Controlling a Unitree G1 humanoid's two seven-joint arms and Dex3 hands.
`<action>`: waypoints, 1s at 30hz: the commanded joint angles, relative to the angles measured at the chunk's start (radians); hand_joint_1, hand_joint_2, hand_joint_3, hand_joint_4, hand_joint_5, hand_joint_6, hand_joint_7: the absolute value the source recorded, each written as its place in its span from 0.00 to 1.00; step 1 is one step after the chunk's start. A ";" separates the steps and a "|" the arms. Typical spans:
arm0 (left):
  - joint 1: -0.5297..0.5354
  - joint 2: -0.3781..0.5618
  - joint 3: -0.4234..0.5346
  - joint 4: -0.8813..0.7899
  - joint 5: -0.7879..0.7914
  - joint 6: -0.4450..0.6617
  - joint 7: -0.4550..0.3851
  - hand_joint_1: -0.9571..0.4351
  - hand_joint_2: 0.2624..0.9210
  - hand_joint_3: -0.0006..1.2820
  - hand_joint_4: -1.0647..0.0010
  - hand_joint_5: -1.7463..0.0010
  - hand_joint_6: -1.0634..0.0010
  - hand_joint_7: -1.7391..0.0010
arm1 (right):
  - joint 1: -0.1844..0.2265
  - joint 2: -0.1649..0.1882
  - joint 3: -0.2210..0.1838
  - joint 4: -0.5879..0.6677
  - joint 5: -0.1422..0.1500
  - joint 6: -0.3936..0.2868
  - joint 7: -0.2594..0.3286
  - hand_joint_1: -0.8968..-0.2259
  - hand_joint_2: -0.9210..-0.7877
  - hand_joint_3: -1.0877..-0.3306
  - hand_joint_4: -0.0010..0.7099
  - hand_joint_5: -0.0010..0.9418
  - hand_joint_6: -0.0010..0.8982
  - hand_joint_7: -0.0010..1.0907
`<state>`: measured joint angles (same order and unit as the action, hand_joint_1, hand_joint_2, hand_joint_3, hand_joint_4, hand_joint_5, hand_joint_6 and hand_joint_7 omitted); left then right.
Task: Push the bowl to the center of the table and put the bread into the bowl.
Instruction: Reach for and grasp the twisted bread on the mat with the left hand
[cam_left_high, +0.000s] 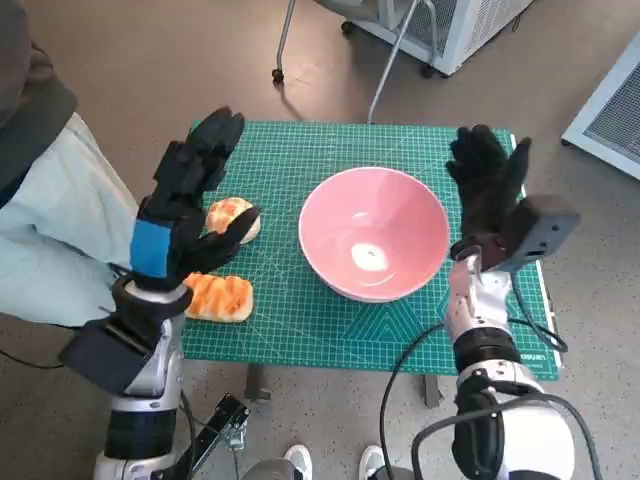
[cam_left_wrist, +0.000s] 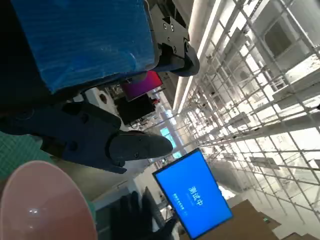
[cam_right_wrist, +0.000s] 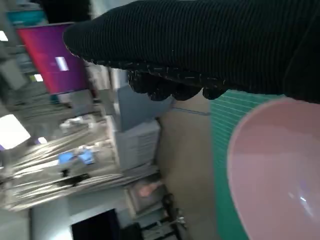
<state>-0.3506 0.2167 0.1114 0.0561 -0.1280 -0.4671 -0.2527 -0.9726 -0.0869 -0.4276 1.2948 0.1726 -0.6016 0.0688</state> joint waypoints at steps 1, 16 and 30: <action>0.044 0.059 0.041 -0.039 -0.024 -0.013 -0.033 0.39 1.00 0.23 0.69 1.00 0.66 0.90 | -0.007 -0.024 0.004 -0.022 0.007 -0.067 0.034 0.57 0.00 0.41 0.46 0.00 0.18 0.61; 0.199 0.544 0.130 -0.185 0.080 0.201 -0.339 0.41 1.00 0.12 0.73 1.00 0.68 0.96 | 0.091 -0.046 0.136 -0.358 0.048 -0.325 0.314 0.44 0.00 0.42 0.47 0.01 0.09 0.71; 0.217 0.685 0.029 -0.247 0.209 0.358 -0.455 0.53 0.86 0.00 0.80 1.00 0.68 0.98 | 0.200 -0.046 0.256 -0.698 0.154 -0.257 0.469 0.38 0.00 0.46 0.48 0.01 0.02 0.81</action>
<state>-0.1320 0.8840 0.1845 -0.1788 0.0419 -0.1184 -0.6905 -0.8058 -0.1361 -0.1893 0.6352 0.3143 -0.8832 0.5218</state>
